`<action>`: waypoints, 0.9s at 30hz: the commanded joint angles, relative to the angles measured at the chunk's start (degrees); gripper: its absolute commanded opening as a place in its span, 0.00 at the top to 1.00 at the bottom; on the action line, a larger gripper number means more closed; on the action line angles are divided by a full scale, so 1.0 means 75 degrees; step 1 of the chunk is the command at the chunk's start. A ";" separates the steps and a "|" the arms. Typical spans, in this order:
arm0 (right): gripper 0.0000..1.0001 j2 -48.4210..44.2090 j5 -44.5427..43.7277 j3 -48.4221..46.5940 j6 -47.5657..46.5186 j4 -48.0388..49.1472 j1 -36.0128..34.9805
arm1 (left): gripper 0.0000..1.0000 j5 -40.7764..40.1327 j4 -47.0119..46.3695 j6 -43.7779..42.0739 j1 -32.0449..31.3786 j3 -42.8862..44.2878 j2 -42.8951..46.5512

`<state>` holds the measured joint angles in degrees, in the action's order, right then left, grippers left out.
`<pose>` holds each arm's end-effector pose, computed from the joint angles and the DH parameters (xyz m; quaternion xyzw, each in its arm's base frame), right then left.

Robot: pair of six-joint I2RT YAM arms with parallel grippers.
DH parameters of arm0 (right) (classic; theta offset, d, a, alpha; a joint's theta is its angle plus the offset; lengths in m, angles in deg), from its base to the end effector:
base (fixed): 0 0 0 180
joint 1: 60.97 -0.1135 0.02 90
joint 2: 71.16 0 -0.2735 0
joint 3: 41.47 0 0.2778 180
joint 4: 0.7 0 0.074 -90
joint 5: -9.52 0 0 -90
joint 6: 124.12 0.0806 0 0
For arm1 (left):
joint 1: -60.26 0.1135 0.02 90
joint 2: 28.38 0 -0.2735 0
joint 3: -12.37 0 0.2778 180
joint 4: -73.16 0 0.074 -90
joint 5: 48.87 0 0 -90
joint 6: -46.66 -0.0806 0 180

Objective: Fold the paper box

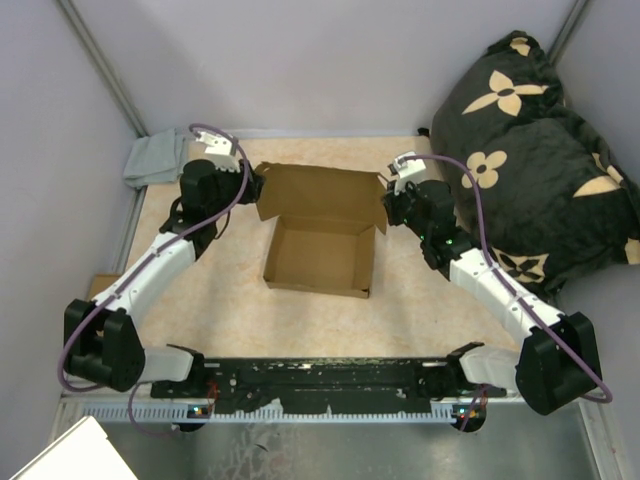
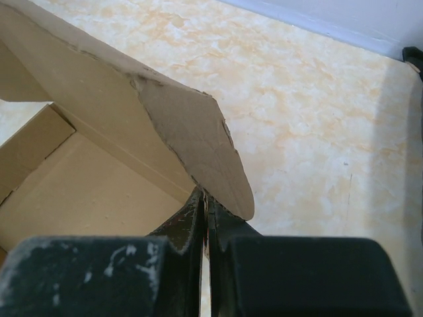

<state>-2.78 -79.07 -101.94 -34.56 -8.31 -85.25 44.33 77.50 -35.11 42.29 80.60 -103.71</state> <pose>0.3121 0.1430 0.2882 -0.1777 0.7760 0.1346 0.5900 0.3580 -0.1208 0.3131 0.0833 0.7695 -0.1645 0.6115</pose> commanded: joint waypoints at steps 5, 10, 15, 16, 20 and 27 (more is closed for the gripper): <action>1.00 0.0048 -0.0028 -0.0638 0.0013 -0.0016 -0.0033 | 0.57 0.0446 0.0558 -0.0061 -0.0015 0.0581 -0.0508; 1.00 0.0231 -0.0087 -0.0862 0.0090 -0.0177 -0.0033 | 0.69 0.0379 0.0622 0.0021 -0.0023 0.0548 -0.0379; 0.98 0.0510 -0.0099 -0.1324 0.0366 -0.0643 -0.0033 | 0.75 0.0320 0.0733 0.0141 -0.0113 0.0536 -0.0233; 0.97 0.0578 -0.0086 -0.1402 0.0429 -0.0708 -0.0033 | 0.77 0.0329 0.0743 0.0160 -0.0130 0.0536 -0.0214; 0.82 0.0727 -0.0081 -0.1758 0.0816 -0.1302 -0.0033 | 0.87 0.0264 0.0800 0.0212 -0.0207 0.0553 -0.0190; 0.57 0.0677 -0.0554 -0.2026 0.1615 -0.2928 -0.0033 | 1.00 -0.0385 0.0593 0.0350 -0.0432 0.0057 0.0292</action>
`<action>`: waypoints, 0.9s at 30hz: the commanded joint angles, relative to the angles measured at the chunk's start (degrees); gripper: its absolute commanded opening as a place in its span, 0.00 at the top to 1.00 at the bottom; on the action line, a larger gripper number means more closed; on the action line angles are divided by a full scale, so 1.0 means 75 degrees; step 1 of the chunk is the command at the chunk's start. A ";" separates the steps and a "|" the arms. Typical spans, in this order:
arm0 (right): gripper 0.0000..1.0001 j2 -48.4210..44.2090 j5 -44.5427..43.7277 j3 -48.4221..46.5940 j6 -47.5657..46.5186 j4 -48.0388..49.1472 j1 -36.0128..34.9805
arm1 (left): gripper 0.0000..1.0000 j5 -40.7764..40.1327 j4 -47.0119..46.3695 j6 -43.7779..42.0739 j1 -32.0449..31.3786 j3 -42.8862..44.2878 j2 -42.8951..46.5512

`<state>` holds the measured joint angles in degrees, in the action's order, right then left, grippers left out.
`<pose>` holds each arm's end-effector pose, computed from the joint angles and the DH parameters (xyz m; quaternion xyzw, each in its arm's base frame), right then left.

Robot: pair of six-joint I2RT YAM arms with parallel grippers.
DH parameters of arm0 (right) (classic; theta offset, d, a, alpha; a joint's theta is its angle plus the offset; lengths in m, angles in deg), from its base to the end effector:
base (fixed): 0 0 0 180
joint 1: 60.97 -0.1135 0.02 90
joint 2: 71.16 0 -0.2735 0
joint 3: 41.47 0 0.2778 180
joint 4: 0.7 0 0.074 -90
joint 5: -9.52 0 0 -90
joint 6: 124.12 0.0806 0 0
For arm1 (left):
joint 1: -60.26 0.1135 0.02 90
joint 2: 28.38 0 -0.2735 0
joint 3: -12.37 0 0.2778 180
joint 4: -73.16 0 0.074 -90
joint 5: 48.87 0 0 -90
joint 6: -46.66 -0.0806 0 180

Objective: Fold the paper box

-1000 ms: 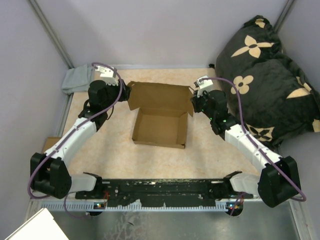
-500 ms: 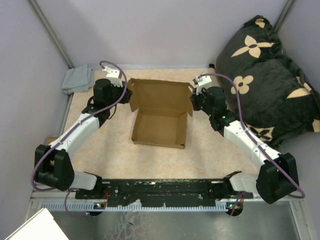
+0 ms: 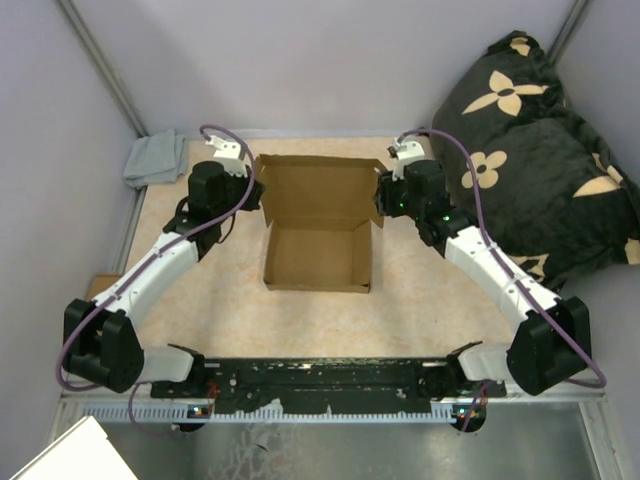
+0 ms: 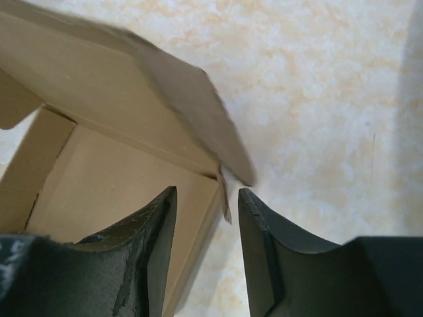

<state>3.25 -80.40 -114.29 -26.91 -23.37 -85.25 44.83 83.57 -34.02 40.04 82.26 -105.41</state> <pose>0.3328 0.1502 0.3057 -0.1250 0.8305 0.1478 0.5222 0.3562 -0.1367 0.2989 0.0956 0.8008 -0.1758 0.5645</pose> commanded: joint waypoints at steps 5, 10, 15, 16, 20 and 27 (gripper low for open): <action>0.54 -0.0543 -0.0080 0.0396 0.1330 -0.1361 -0.0033 | 1.00 -0.0774 -0.0140 0.0322 -0.0329 -0.0309 0.0791; 0.52 -0.0825 0.0878 0.1540 0.1882 -0.0725 -0.0030 | 1.00 -0.0740 -0.0012 0.0585 -0.0393 -0.0457 0.0981; 0.54 -0.0241 0.1381 0.1695 0.2138 -0.0572 -0.0194 | 1.00 -0.0726 0.0243 0.0721 -0.0462 -0.0563 0.1096; 0.54 -0.0078 0.1374 0.1658 0.2143 -0.0583 -0.0267 | 1.00 -0.0727 0.0248 0.0733 -0.0482 -0.0605 0.1140; 0.55 0.0343 0.1146 0.1560 0.2207 -0.0481 -0.0478 | 1.00 -0.0794 0.0288 0.0715 -0.0519 -0.0673 0.1261; 0.57 0.1033 0.0184 0.1263 0.2148 -0.0813 -0.0711 | 1.00 -0.0888 0.0407 0.0667 -0.0587 -0.0550 0.1423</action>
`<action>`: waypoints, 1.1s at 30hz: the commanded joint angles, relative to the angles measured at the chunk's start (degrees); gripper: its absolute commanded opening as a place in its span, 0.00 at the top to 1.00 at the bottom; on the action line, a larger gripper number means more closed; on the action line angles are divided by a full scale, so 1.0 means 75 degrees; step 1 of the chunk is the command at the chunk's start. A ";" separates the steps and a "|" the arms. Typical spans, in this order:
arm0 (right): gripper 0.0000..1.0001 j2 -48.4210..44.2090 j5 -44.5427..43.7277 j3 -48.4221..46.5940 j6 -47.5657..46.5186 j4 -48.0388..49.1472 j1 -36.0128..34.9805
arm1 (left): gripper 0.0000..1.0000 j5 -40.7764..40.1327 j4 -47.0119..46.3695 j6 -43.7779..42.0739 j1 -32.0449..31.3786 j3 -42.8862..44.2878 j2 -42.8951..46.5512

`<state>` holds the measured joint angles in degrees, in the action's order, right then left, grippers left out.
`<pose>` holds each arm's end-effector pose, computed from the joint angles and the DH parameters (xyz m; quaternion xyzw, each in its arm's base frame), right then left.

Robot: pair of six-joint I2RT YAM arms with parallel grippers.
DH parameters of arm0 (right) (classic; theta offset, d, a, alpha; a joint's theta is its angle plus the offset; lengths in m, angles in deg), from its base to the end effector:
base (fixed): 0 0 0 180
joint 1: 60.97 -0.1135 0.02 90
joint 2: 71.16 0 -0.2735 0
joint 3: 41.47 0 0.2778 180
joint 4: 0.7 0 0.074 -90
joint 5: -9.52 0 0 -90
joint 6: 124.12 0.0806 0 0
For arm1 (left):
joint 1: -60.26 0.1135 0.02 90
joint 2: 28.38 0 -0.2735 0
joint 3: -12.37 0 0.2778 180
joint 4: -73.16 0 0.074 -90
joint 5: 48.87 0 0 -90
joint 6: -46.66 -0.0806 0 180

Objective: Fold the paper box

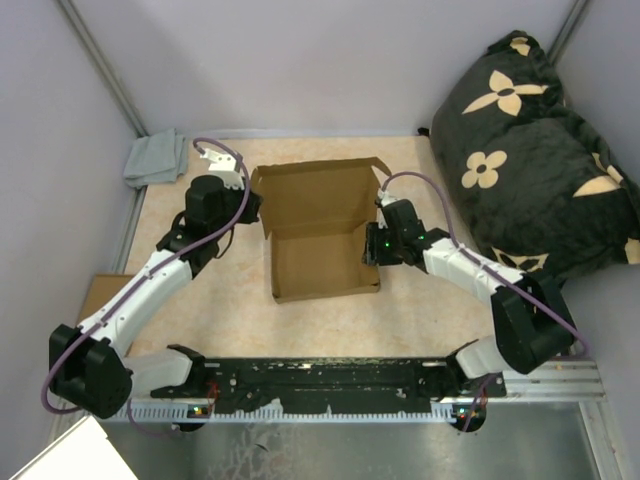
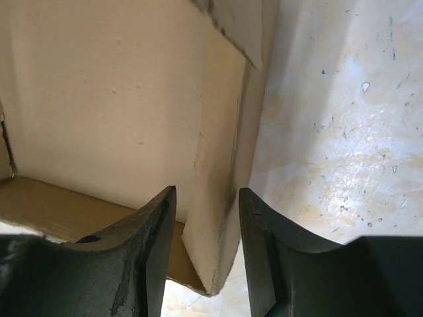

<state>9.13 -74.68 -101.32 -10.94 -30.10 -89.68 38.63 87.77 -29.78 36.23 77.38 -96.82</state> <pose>0.2887 0.1674 0.1682 -0.0626 0.9361 0.1927 0.2875 0.3154 -0.1368 0.3034 0.0611 0.8068 -0.1725 0.5617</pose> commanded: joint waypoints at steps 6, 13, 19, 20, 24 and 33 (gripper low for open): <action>0.57 0.0535 -0.0807 -0.0239 -0.0106 0.0698 -0.0204 | 1.00 -0.0072 -0.0144 0.0055 -0.0081 0.0118 0.0225; 0.69 0.0859 -0.2032 -0.0273 -0.0498 0.1203 -0.0496 | 1.00 0.0041 0.0104 -0.0026 -0.0097 0.0365 -0.0073; 0.77 0.1774 -0.4136 -0.0947 -0.0455 0.0250 -0.1168 | 1.00 0.0160 0.0269 -0.0109 -0.0100 0.0591 -0.0170; 0.78 0.1970 -0.4453 -0.1029 -0.0393 0.0086 -0.1245 | 1.00 0.0160 0.0292 -0.0119 -0.0098 0.0612 -0.0153; 0.80 0.2504 -0.5658 -0.1199 -0.0200 -0.0300 -0.1578 | 1.00 0.0152 0.0385 -0.0165 -0.0100 0.0696 -0.0064; 0.88 0.2951 -0.5959 -0.1643 -0.0063 -0.0424 -0.1608 | 1.00 0.0245 0.0697 -0.0254 -0.0097 0.0945 -0.0138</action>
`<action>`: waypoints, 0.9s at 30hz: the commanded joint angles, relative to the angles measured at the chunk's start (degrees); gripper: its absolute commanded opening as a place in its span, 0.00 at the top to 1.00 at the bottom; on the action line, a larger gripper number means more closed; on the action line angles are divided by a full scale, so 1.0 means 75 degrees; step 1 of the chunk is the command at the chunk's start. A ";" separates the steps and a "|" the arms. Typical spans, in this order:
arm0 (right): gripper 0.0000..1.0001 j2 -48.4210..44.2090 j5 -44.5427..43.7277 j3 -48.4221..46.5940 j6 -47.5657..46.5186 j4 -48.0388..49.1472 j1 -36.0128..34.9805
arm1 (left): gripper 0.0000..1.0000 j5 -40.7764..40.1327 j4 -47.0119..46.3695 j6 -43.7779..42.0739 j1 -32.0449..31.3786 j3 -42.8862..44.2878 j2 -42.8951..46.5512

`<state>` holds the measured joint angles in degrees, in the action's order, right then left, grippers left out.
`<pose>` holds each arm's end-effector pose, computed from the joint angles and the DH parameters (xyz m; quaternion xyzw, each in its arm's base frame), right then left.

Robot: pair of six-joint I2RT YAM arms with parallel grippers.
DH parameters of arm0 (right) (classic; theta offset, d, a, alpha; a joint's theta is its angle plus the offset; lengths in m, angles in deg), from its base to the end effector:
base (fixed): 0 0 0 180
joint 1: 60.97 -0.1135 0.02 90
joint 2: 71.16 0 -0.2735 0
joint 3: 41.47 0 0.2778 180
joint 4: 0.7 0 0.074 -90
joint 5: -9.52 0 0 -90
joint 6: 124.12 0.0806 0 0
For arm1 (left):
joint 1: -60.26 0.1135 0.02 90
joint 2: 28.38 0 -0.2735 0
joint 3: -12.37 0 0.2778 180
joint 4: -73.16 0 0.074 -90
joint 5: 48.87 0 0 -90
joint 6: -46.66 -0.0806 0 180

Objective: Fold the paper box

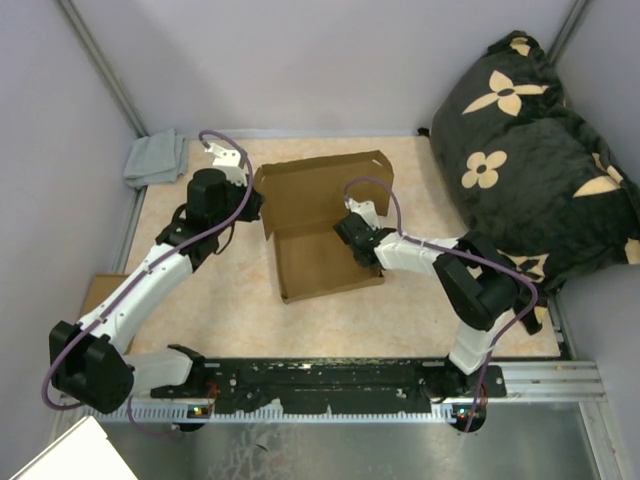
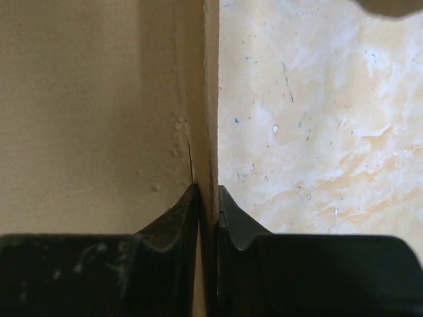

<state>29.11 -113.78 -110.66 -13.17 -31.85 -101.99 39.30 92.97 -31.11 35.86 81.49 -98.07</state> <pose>0.3101 0.2111 0.1141 -0.0944 0.9278 -0.1201 0.3403 0.3177 -0.1413 0.3134 0.0780 0.8173 -0.1669 0.5460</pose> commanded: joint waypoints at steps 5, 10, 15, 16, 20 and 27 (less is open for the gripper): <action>0.87 0.0565 -0.0710 -0.0604 0.0295 -0.0375 0.0031 | 1.00 0.0107 0.0132 -0.0144 -0.0062 0.0465 -0.0024; 0.59 -0.0018 -0.0414 -0.0325 0.0454 -0.0207 0.0103 | 1.00 0.0000 0.0200 -0.0181 -0.0060 0.0463 -0.0078; 0.53 -0.1118 -0.0192 -0.0025 0.0383 0.0017 0.0154 | 1.00 -0.0029 0.0169 -0.0189 -0.0062 0.0447 -0.0146; 0.53 -0.1342 -0.0176 0.0040 0.0358 0.0061 0.0149 | 1.00 -0.0029 0.0135 -0.0183 -0.0055 0.0426 -0.0141; 0.50 -0.2244 -0.0270 0.0183 0.0186 0.0144 0.0170 | 1.00 -0.0070 0.0008 -0.0230 -0.0059 0.0334 -0.0079; 0.46 -0.3601 0.0097 0.0225 -0.0297 0.0169 0.0512 | 1.00 -0.0089 -0.0159 -0.0317 -0.0053 0.0212 0.0075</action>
<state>7.53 -113.98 -109.32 -13.49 -32.44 -100.50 38.78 94.92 -32.73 35.62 83.00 -99.10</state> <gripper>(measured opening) 0.534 0.012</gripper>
